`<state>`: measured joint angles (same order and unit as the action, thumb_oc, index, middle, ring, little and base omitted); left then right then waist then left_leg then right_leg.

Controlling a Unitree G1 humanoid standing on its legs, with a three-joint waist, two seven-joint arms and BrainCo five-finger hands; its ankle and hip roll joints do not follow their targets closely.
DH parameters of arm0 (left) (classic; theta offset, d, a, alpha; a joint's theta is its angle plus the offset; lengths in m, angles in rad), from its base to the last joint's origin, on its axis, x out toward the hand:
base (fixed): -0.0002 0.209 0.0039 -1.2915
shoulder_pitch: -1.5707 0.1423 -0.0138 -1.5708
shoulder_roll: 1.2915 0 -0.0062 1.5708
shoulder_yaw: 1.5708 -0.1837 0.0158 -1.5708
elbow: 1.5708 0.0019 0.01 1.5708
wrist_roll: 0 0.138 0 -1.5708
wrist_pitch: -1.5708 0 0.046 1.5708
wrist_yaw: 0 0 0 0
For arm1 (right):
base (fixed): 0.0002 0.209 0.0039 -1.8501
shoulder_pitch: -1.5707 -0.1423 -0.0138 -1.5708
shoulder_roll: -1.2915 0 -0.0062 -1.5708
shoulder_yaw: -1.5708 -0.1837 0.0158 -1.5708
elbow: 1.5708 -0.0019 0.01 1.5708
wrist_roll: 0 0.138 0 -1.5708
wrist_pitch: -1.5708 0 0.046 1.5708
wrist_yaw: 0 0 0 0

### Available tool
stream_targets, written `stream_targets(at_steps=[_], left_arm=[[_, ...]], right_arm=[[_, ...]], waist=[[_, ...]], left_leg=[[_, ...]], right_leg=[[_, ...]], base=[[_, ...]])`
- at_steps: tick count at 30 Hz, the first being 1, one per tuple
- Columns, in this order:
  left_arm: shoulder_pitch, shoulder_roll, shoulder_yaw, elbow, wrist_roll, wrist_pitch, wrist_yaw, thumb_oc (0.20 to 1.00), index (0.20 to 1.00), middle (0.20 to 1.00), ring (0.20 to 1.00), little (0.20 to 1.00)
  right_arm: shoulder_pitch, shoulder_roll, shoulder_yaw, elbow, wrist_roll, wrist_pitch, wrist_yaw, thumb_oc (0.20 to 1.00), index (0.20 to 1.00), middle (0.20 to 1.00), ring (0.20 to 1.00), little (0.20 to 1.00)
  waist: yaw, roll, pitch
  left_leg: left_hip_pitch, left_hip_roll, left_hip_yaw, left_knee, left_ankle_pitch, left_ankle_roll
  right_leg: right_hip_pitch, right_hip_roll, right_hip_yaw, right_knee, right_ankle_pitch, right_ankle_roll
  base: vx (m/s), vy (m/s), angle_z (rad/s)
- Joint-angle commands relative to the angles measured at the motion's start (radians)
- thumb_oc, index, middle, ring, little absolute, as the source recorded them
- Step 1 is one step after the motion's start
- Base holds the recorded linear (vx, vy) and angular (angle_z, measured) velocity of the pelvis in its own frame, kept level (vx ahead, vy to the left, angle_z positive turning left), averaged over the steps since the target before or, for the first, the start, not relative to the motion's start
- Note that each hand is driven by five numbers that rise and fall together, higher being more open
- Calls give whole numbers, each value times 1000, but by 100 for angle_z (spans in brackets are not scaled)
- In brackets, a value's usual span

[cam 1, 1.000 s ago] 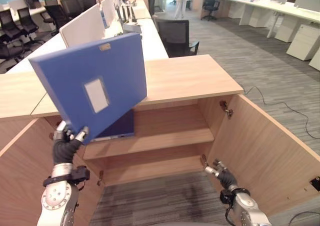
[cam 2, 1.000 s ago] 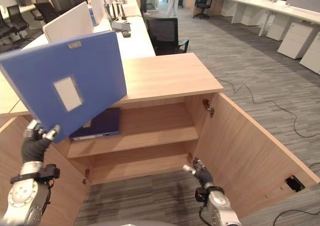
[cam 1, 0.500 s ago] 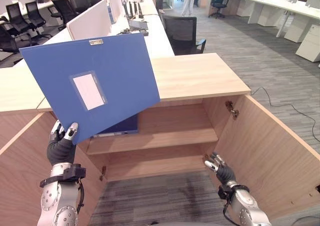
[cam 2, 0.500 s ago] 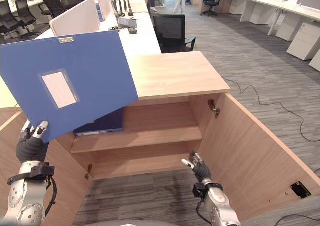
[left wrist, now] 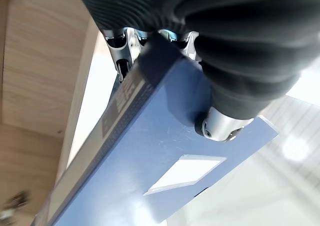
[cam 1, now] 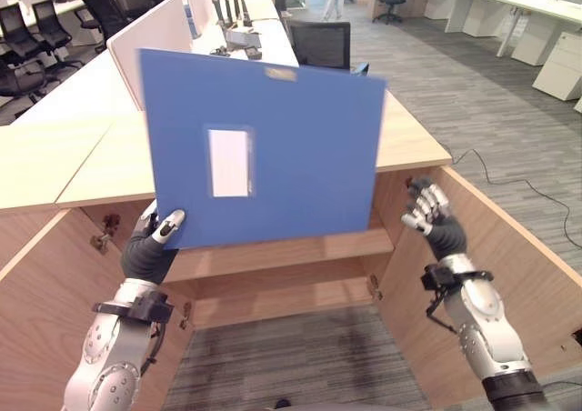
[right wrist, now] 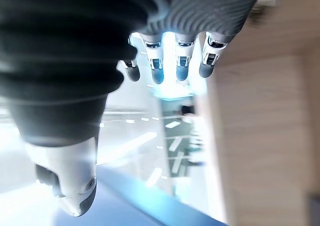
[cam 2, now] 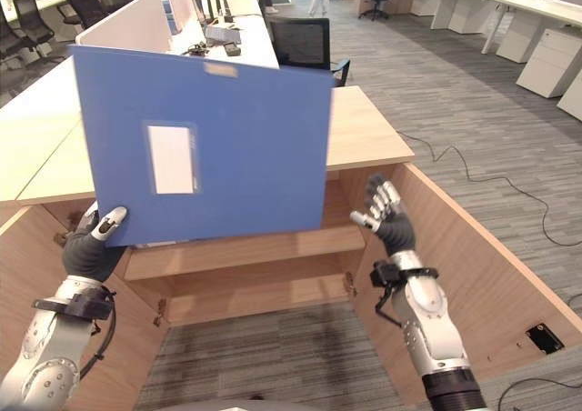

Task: Put the empty folder in the office cabinet

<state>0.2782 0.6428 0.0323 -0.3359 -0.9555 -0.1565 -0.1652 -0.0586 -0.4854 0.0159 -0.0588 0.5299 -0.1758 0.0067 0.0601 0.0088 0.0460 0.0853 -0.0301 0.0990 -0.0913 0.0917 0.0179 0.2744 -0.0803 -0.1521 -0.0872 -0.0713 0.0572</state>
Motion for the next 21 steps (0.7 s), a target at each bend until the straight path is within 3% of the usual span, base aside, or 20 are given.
stream_targets(at_steps=[1,5,9,17,21], left_arm=[[-37,53,31,-46,-6,-42,-35,200,200,200,200,200],[24,167,69,-89,15,-38,-74,200,200,200,200,200],[47,230,117,-105,91,-54,-85,200,200,200,200,200],[69,260,238,-80,284,-99,-18,200,200,200,200,200],[60,267,312,-61,461,-123,31,200,200,200,200,200]], right_arm=[[-111,-46,-45,-50,2,-101,-12,1000,1000,1000,1000,1000],[-194,-173,-65,-101,-74,-122,-30,1000,1000,1000,1000,1000],[-244,-271,-69,-130,-182,-125,-42,1000,1000,1000,1000,1000],[-254,-355,-99,-106,-240,-113,-55,1000,1000,1000,1000,1000],[-241,-380,-125,-122,-238,-110,-28,1000,1000,1000,1000,1000]], waist=[[4,-38,-33],[13,-40,-37],[19,-42,-40],[25,-47,-40],[29,-54,-42]], left_leg=[[59,27,-69,4,-131,-2],[60,28,-66,4,-132,-3],[60,29,-64,4,-134,-5],[62,32,-66,4,-135,-8],[60,33,-67,4,-136,-10]], right_leg=[[-70,-55,-18,6,64,40],[-70,-54,-14,4,66,46],[-70,-53,-13,3,66,49],[-70,-52,-15,3,64,49],[-70,-51,-15,2,62,49]], base=[[7,1,-3],[0,0,0],[0,0,0],[0,0,0],[0,0,0]])
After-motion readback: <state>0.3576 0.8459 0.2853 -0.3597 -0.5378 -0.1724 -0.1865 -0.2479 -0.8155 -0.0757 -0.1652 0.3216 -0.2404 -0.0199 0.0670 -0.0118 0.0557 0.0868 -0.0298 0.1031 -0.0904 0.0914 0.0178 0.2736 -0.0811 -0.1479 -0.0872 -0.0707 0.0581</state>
